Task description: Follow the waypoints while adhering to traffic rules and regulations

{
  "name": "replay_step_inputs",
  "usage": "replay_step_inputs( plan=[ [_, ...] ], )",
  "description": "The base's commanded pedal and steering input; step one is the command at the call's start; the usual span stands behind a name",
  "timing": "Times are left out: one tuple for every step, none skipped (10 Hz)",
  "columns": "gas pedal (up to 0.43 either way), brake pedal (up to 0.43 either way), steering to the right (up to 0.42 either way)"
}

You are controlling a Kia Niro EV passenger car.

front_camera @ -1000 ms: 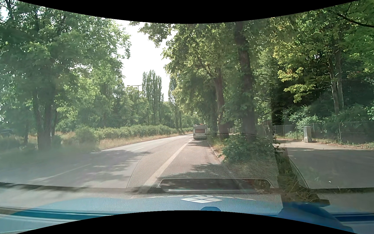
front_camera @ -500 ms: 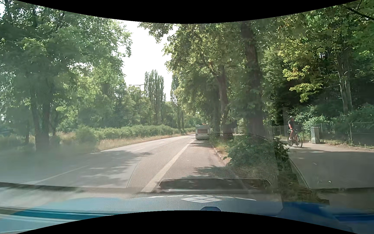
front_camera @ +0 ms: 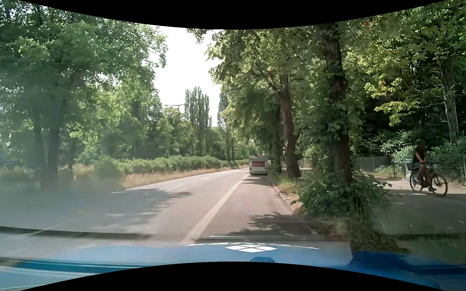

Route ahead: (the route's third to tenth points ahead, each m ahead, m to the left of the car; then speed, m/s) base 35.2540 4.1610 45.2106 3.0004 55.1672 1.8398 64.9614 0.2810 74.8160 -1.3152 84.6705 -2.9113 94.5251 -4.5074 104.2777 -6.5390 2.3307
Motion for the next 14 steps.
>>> replay_step_inputs(
  plan=[
    [0.409,0.0,-0.114],
    [0.409,0.0,-0.109],
    [0.409,0.0,-0.108],
    [0.409,0.0,-0.108],
    [0.409,0.0,-0.108],
    [0.409,0.0,-0.108],
    [0.409,0.0,-0.108],
    [0.398,0.0,-0.106],
    [0.398,0.0,-0.104],
    [0.39,0.0,-0.102],
    [0.378,0.0,-0.1],
    [0.37,0.0,-0.089],
    [0.35,0.0,-0.076],
    [0.339,0.0,-0.063]
  ],
)
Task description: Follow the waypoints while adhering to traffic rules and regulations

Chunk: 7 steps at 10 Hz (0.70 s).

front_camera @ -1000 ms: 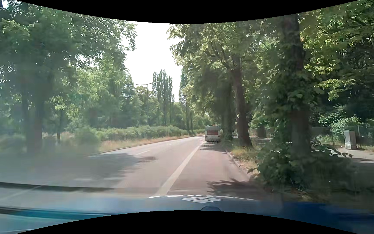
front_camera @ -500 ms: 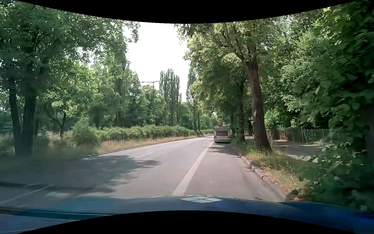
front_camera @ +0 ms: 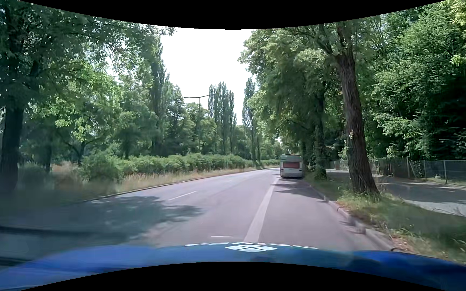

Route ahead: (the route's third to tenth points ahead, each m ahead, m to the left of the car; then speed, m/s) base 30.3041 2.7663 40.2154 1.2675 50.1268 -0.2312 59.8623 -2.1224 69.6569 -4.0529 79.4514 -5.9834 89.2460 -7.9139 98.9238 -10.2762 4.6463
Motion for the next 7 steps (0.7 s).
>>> replay_step_inputs(
  plan=[
    [0.339,0.0,-0.056],
    [0.339,0.0,-0.047],
    [0.339,0.0,-0.037],
    [0.331,0.0,-0.026],
    [0.331,0.0,-0.016],
    [0.331,0.0,-0.011],
    [0.331,0.0,-0.007]
  ],
)
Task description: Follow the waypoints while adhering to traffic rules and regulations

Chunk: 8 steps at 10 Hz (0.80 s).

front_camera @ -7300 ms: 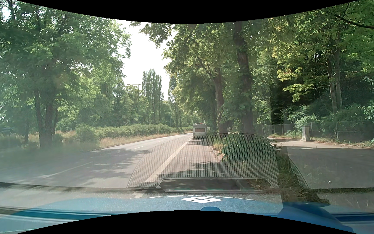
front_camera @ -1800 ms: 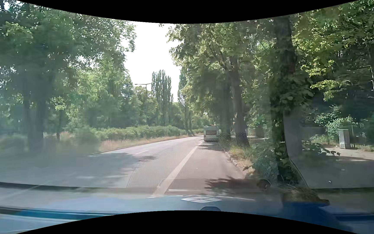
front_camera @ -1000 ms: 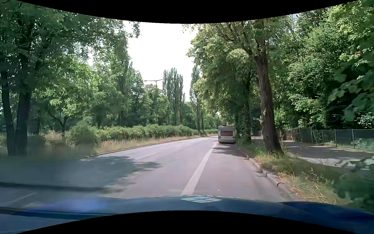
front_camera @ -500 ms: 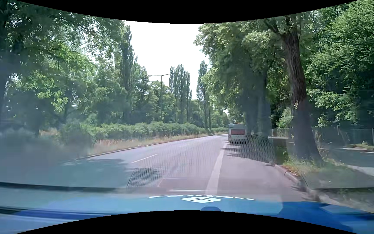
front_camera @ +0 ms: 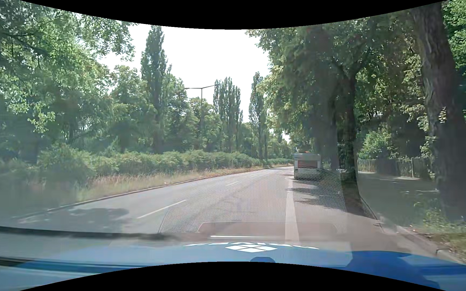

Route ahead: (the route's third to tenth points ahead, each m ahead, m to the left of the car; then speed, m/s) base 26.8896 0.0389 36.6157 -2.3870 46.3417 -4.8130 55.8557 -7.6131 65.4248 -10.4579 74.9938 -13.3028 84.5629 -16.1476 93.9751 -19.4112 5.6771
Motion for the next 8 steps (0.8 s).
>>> replay_step_inputs(
  plan=[
    [0.319,0.0,-0.002],
    [0.319,0.0,0.001],
    [0.311,0.0,0.006],
    [0.299,0.0,0.013],
    [0.299,0.0,0.017],
    [0.299,0.0,0.023],
    [0.287,0.0,0.027],
    [0.287,0.0,0.032]
  ],
)
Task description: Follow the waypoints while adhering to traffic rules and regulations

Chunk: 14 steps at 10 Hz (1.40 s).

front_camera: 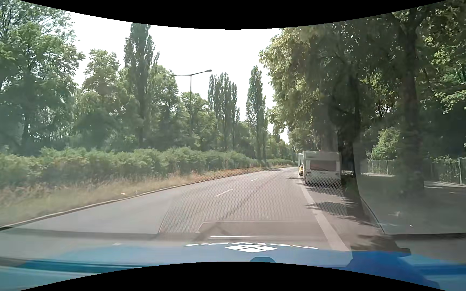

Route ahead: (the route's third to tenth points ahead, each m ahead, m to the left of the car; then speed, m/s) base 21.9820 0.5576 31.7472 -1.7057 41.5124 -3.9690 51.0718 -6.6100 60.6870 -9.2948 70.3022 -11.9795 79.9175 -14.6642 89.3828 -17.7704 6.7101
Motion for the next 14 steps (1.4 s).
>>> replay_step_inputs(
  plan=[
    [0.287,0.0,0.034],
    [0.287,0.0,0.034],
    [0.287,0.0,0.035],
    [0.287,0.0,0.036],
    [0.268,0.0,0.036],
    [0.26,0.0,0.038],
    [0.26,0.0,0.038],
    [0.26,0.0,0.04],
    [0.26,0.0,0.042],
    [0.26,0.0,0.043],
    [0.26,0.0,0.047],
    [0.26,0.0,0.05],
    [0.26,0.0,0.053],
    [0.248,0.0,0.053]
  ],
)
